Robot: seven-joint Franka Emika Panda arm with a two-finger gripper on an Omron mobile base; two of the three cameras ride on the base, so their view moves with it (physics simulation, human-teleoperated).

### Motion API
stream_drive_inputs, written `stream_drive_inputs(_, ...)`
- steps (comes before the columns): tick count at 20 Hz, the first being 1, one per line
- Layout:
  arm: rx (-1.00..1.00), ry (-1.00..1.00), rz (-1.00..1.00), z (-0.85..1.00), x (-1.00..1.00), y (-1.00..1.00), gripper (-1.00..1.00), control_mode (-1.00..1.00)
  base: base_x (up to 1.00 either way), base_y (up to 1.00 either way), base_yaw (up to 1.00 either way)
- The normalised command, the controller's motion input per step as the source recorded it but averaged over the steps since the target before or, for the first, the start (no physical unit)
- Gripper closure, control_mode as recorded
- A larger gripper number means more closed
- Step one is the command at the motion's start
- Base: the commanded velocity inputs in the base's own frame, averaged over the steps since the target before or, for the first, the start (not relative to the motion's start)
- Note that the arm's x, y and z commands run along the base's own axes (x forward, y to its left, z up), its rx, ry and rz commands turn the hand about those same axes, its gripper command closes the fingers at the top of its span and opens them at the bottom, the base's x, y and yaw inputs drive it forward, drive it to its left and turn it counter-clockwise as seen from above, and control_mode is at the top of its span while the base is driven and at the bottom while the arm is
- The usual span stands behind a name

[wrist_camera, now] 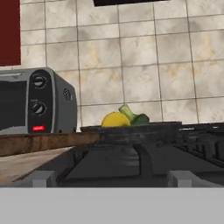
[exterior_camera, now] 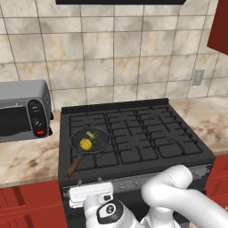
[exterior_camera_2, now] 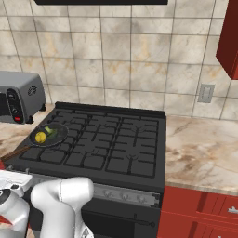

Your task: Put the lemon and broccoli in the pan. Then turn on the front left burner and set the heat to medium.

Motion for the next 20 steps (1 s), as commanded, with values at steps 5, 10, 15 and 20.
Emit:
stream_drive_inputs(5, 0.0, 0.0, 0.0, -0.31, -0.16, 0.0, -1.0, -1.0, 0.0, 0.0, 0.0)
stream_drive_inputs(10, 0.0, 0.0, 0.0, -0.33, -0.23, 0.0, -1.0, -1.0, 0.0, 0.0, 0.0)
stream_drive_inputs(15, 0.0, 0.0, 0.0, -0.46, -0.09, 0.0, -1.0, -1.0, 0.0, 0.0, 0.0)
stream_drive_inputs(20, 0.0, 0.0, 0.0, -0.12, -0.01, 0.0, -1.0, -1.0, 0.0, 0.0, 0.0)
